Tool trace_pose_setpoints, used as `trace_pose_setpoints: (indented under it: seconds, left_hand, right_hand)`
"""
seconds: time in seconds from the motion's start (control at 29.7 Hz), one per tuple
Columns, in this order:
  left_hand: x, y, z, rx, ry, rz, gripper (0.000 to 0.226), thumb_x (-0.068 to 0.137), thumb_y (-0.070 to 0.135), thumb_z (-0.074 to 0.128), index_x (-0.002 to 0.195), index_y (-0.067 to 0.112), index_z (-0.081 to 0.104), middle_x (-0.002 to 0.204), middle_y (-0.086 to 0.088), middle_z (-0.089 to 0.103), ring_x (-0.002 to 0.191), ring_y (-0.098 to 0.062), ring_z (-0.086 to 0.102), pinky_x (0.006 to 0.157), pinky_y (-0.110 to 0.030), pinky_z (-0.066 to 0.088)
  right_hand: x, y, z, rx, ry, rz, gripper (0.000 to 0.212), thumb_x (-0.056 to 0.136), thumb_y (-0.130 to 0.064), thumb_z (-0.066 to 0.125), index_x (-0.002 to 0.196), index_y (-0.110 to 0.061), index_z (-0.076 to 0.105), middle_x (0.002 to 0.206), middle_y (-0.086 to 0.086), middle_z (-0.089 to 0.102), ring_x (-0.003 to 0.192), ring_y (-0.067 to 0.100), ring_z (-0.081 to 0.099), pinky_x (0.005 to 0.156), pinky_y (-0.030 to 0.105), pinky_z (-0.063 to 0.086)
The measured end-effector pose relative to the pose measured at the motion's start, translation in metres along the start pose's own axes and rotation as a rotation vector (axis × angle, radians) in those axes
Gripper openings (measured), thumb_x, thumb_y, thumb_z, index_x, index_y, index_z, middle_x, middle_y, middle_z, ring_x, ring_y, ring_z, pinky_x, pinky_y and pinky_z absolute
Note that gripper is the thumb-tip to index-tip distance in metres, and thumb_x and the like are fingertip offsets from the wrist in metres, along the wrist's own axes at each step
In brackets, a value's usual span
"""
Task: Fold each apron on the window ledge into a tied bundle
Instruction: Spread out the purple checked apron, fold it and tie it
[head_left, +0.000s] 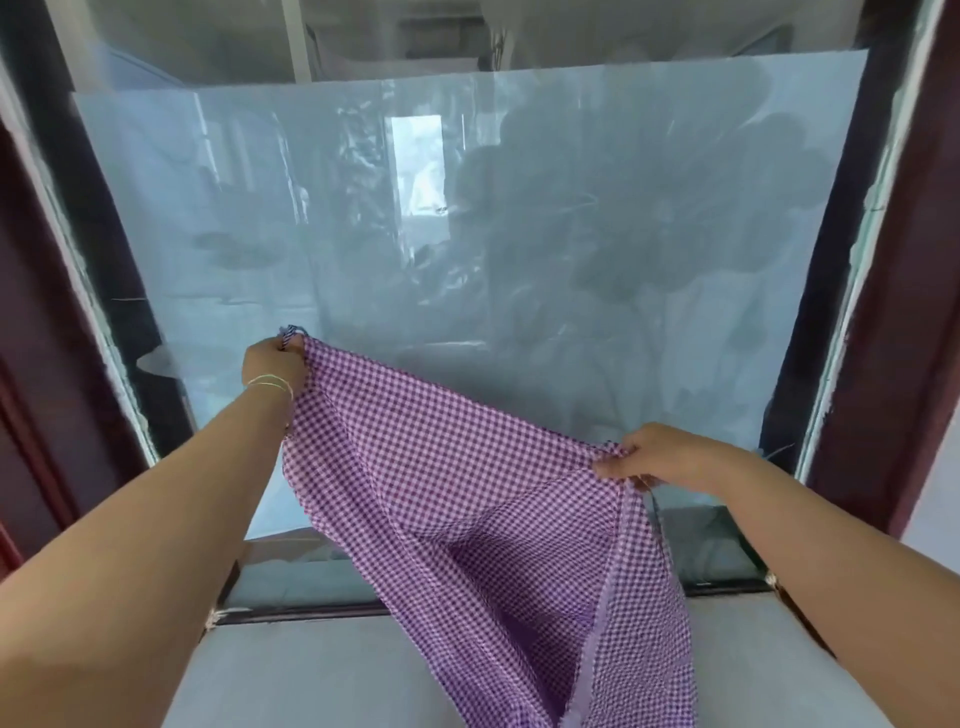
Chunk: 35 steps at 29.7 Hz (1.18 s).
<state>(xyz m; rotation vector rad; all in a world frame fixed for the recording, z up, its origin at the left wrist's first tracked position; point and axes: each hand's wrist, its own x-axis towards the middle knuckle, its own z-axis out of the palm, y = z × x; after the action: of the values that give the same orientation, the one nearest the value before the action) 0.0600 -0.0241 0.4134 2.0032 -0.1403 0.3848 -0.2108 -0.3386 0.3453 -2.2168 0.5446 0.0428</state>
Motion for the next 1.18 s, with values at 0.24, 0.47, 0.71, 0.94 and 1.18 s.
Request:
trace_pose_setpoints:
  seconds: [0.24, 0.47, 0.71, 0.94, 1.18]
  left_hand:
    - [-0.005, -0.006, 0.004, -0.002, 0.088, 0.017, 0.039, 0.103, 0.022, 0.037, 0.122, -0.006, 0.056, 0.124, -0.027, 0.058, 0.115, -0.041, 0.053, 0.096, -0.041, 0.04]
    - [-0.01, -0.038, 0.003, -0.046, 0.04, -0.061, 0.039, 0.101, 0.025, 0.039, 0.132, 0.004, 0.052, 0.13, -0.019, 0.056, 0.118, -0.039, 0.052, 0.103, -0.044, 0.041]
    - [-0.012, -0.054, 0.002, -0.098, 0.041, -0.143, 0.036, 0.1, 0.019, 0.043, 0.129, -0.001, 0.054, 0.126, -0.021, 0.059, 0.114, -0.037, 0.055, 0.095, -0.037, 0.043]
    - [-0.019, -0.064, -0.004, -0.12, 0.008, -0.144, 0.036, 0.102, 0.022, 0.038, 0.121, -0.003, 0.057, 0.115, -0.017, 0.061, 0.103, -0.034, 0.057, 0.092, -0.037, 0.045]
    - [-0.023, -0.074, -0.014, -0.058, 0.076, -0.366, 0.031, 0.094, 0.01, 0.054, 0.124, 0.001, 0.057, 0.13, -0.021, 0.055, 0.114, -0.036, 0.056, 0.091, -0.033, 0.044]
  right_hand:
    - [0.007, -0.006, 0.021, -0.357, 0.254, -0.108, 0.028, 0.09, -0.034, 0.063, 0.077, -0.014, 0.047, 0.076, -0.002, 0.052, 0.071, 0.013, 0.05, 0.059, 0.024, 0.034]
    - [0.006, -0.003, 0.026, -0.043, 0.236, -0.085, 0.025, 0.095, -0.025, 0.057, 0.118, -0.015, 0.061, 0.116, -0.003, 0.061, 0.097, 0.015, 0.059, 0.085, 0.027, 0.044]
    - [-0.001, -0.016, 0.02, 0.695, 0.105, -0.063, 0.026, 0.09, -0.014, 0.062, 0.115, -0.006, 0.065, 0.106, 0.013, 0.072, 0.096, 0.028, 0.069, 0.082, 0.035, 0.051]
    - [0.0, -0.02, 0.011, 0.426, 0.423, -0.16, 0.03, 0.084, -0.029, 0.07, 0.071, -0.006, 0.057, 0.076, 0.01, 0.064, 0.073, 0.023, 0.059, 0.064, 0.029, 0.043]
    - [0.003, -0.018, 0.032, 0.224, 0.415, -0.098, 0.037, 0.086, -0.035, 0.068, 0.089, 0.002, 0.067, 0.088, 0.013, 0.069, 0.08, 0.026, 0.064, 0.073, 0.033, 0.048]
